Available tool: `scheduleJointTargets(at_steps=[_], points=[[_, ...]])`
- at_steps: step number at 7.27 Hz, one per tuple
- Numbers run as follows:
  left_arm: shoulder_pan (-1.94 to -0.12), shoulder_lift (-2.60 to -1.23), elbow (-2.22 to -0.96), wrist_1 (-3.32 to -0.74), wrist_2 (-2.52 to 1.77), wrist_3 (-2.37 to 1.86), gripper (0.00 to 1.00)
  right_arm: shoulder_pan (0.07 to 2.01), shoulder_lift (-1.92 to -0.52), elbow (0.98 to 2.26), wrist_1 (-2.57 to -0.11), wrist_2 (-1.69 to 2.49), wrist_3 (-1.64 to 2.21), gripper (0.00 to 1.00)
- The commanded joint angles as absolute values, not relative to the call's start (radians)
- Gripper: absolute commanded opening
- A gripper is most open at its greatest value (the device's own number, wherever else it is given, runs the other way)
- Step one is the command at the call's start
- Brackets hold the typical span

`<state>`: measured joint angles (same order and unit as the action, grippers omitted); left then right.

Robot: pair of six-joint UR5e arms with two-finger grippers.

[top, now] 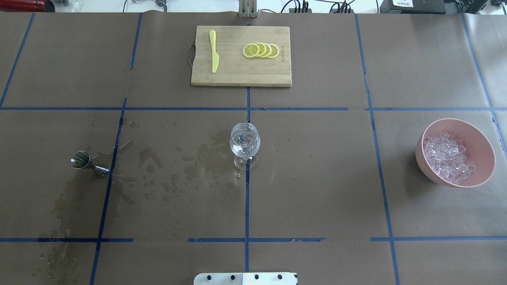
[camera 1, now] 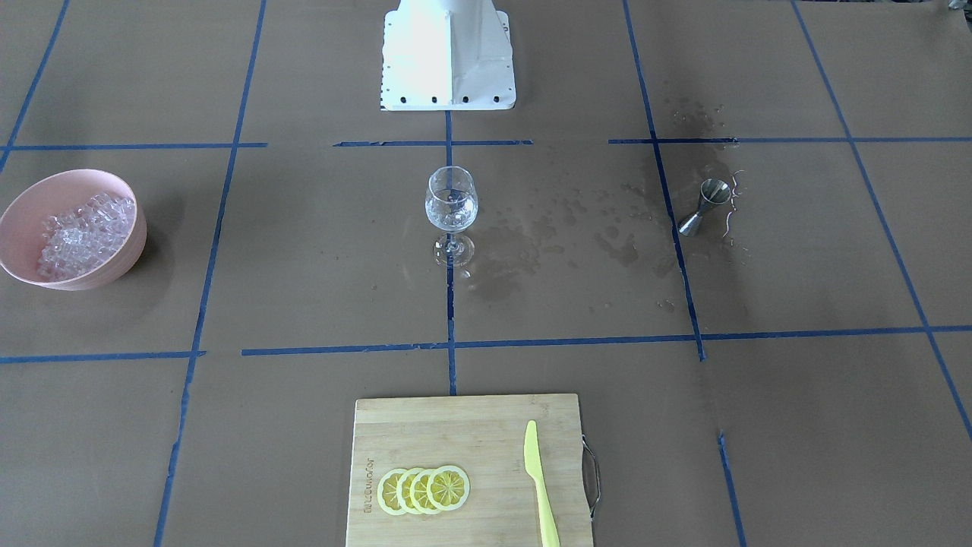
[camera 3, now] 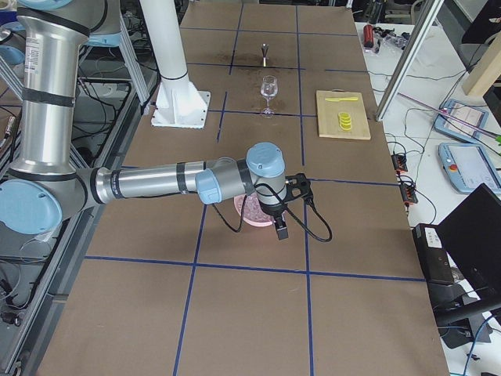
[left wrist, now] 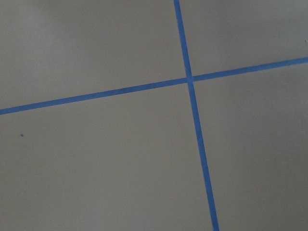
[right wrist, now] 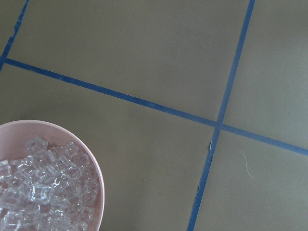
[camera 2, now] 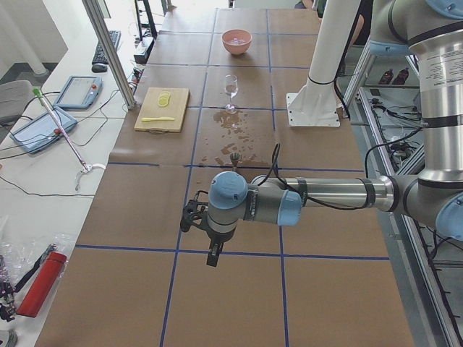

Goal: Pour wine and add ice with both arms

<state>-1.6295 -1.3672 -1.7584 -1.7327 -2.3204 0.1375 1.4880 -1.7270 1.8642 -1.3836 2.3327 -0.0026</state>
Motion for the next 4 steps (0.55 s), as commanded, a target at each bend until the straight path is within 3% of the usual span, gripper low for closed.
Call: scheduleJointTargets(at_steps=[1,4], points=[[-1.626,-1.365,-1.75,-1.749,-2.322,0.141,1.0,1.486,-1.724,1.885,-1.381,2.344,0.084,1.0],[-1.625,-1.365,-1.756,-1.75,-2.322,0.143,1.0,1.308,-1.724,1.991,-1.315,2.295,0.409,1.0]])
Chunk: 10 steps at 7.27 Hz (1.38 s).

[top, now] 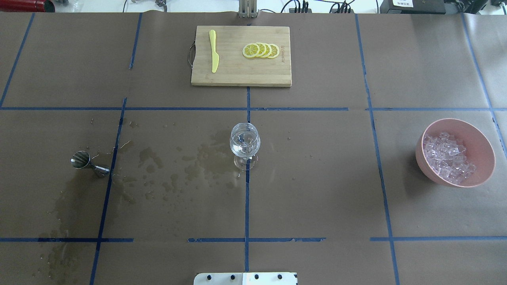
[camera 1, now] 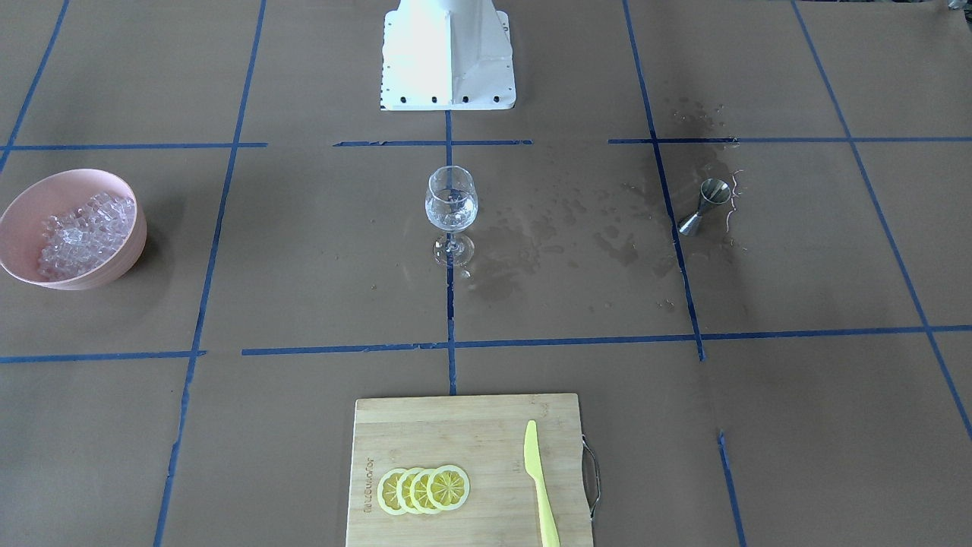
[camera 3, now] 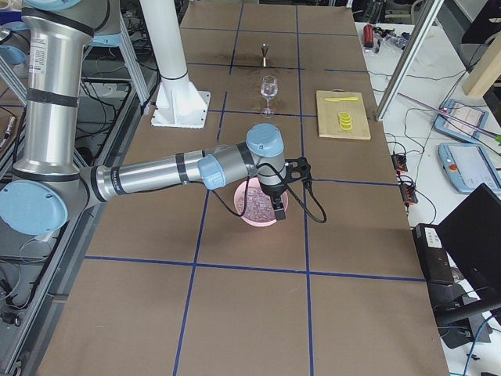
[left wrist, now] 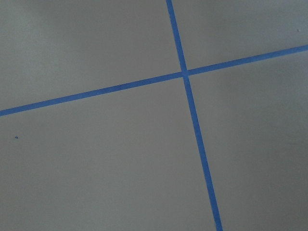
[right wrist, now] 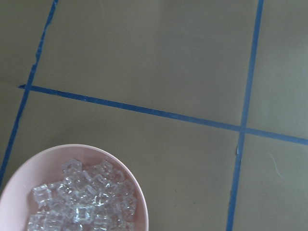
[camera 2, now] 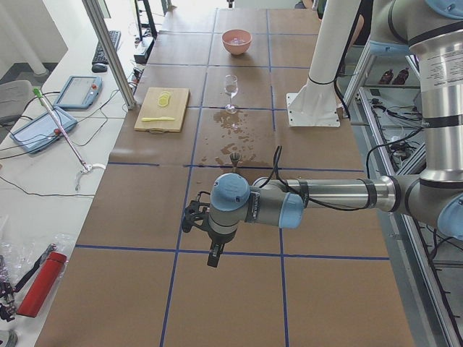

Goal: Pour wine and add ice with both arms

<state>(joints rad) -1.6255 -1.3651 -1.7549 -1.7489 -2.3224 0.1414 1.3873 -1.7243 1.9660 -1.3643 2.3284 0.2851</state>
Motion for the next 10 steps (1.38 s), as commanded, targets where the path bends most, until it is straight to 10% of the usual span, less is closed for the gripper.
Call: scheduleJointTargets(at_steps=[1,7,10], points=[[-1.624,-1.365,-1.756,-1.752,-2.322,0.143,1.0,1.207,-1.73,1.988,-1.201,2.202,0.571,1.0],[-1.623,-1.367,-1.753,-1.77,-2.322,0.143,1.0,0.976,-1.802,1.908,-0.979,2.066,0.71,0.99],[-1.624,-1.367,-1.752,-1.779,-2.322,0.143,1.0,0.931,-1.805,1.843,-0.892,2.062,0.715,0.71]])
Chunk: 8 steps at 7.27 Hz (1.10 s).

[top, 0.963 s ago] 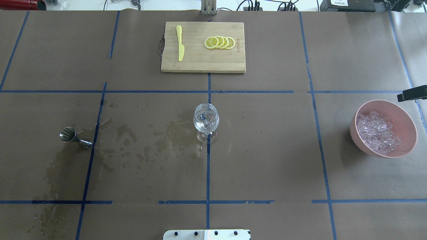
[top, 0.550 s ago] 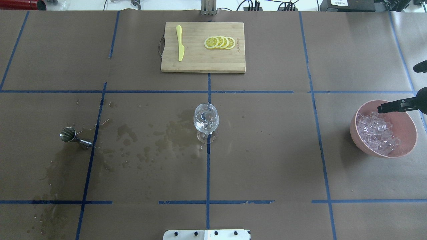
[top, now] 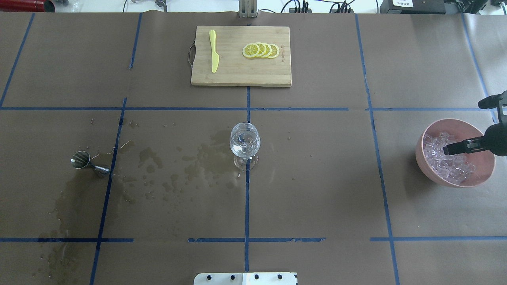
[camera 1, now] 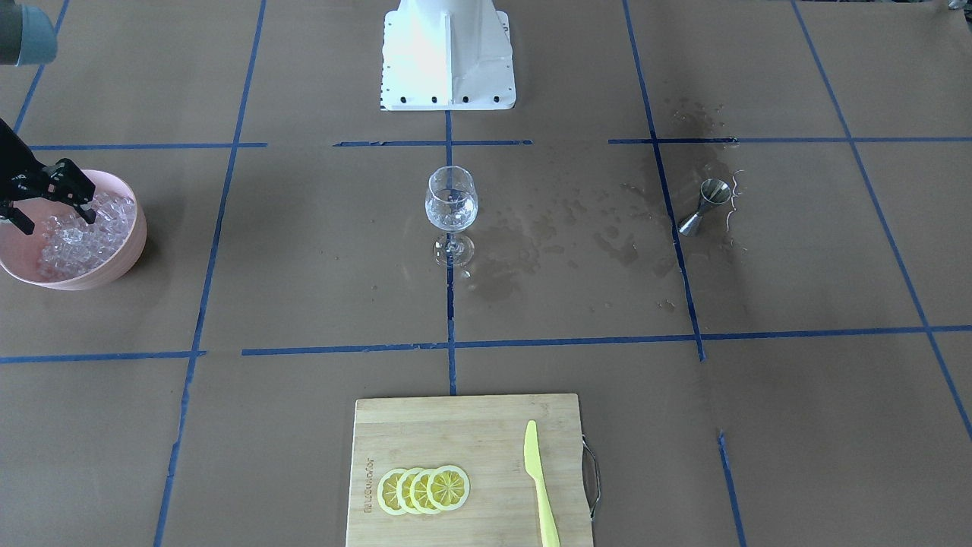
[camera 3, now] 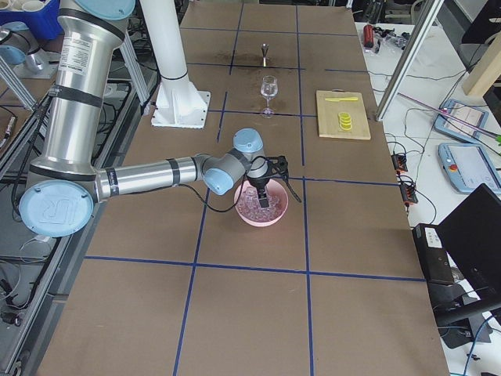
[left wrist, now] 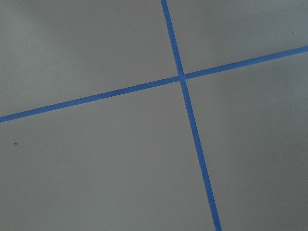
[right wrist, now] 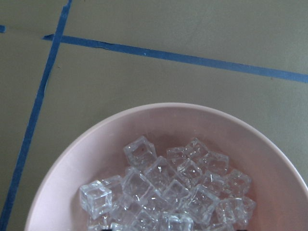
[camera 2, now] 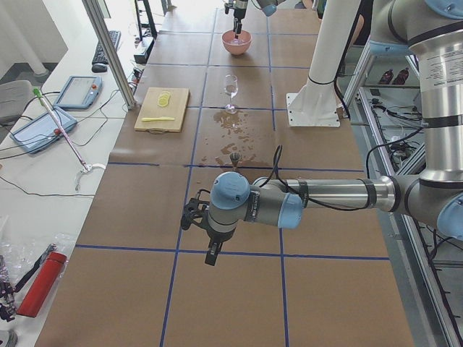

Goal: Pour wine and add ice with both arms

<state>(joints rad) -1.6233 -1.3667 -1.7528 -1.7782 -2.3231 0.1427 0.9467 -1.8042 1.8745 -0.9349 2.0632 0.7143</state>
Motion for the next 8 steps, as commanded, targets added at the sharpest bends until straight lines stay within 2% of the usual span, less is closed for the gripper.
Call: scheduleJointTargets(at_steps=[1,6,7,8], points=[[-1.623,-1.367,-1.752,-1.779,-2.322,0.143,1.0,0.925,-1.805,1.839,-0.89,2.062,0.715,0.66],[-1.623,-1.367,-1.752,-1.779,-2.322,0.143,1.0,0.911,-1.802,1.829,-0.89,2.014,0.712,0.6],[-1.623,-1.367,-1.75,-1.779,-2.322,0.143,1.0,0.908,-1.802,1.829,-0.89,2.013,0.707,0.49],[-1.623,-1.367,-1.75,-1.779,-2.322,0.143,1.0,0.907,-1.801,1.829,-0.89,2.014,0.706,0.21]])
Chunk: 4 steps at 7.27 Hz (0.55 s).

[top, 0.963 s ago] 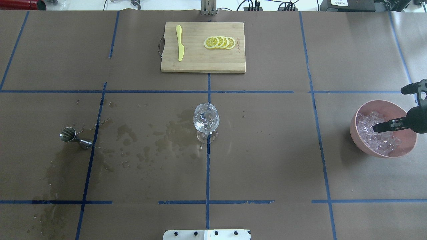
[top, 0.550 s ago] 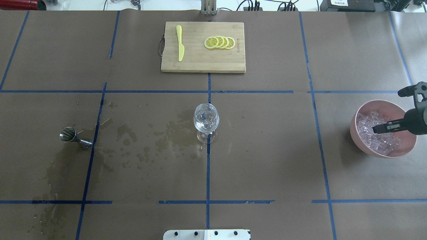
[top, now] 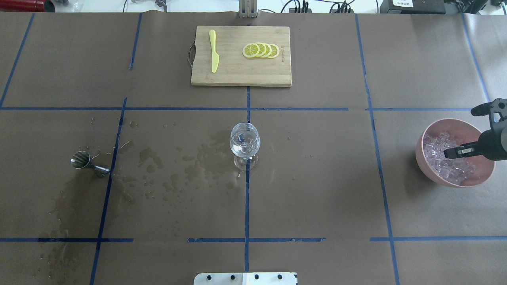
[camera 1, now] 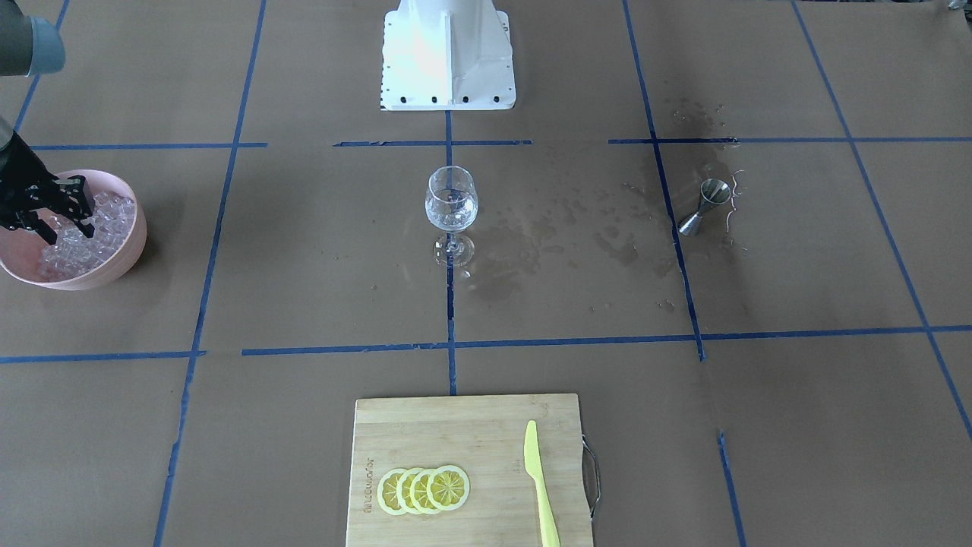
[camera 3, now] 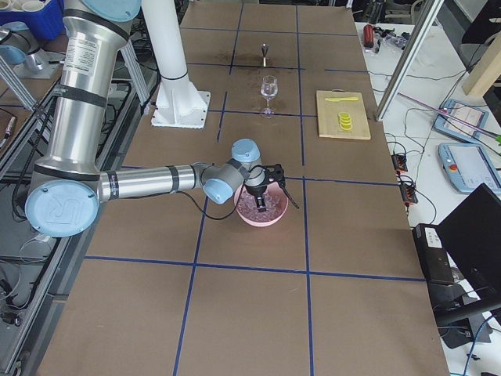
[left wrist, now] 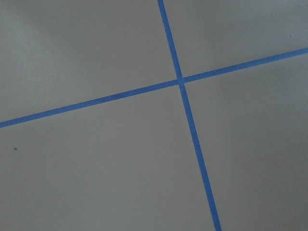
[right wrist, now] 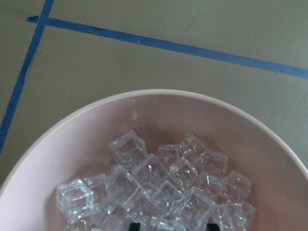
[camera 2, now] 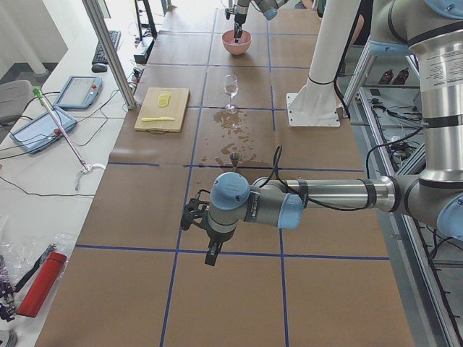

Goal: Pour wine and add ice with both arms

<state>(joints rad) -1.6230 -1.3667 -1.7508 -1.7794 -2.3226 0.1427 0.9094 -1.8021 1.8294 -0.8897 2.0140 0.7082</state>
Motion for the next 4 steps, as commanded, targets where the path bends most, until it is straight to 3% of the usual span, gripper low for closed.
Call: scheduleJointTargets(at_steps=[1,4], points=[[-1.623,-1.367,-1.75,-1.779,-2.322,0.143,1.0,0.907,-1.801,1.83,-0.89,2.022,0.703,0.0],[-1.623,-1.367,-1.752,-1.779,-2.324,0.143,1.0,0.931,-1.799,1.948,-0.897,2.039,0.699,0.0]])
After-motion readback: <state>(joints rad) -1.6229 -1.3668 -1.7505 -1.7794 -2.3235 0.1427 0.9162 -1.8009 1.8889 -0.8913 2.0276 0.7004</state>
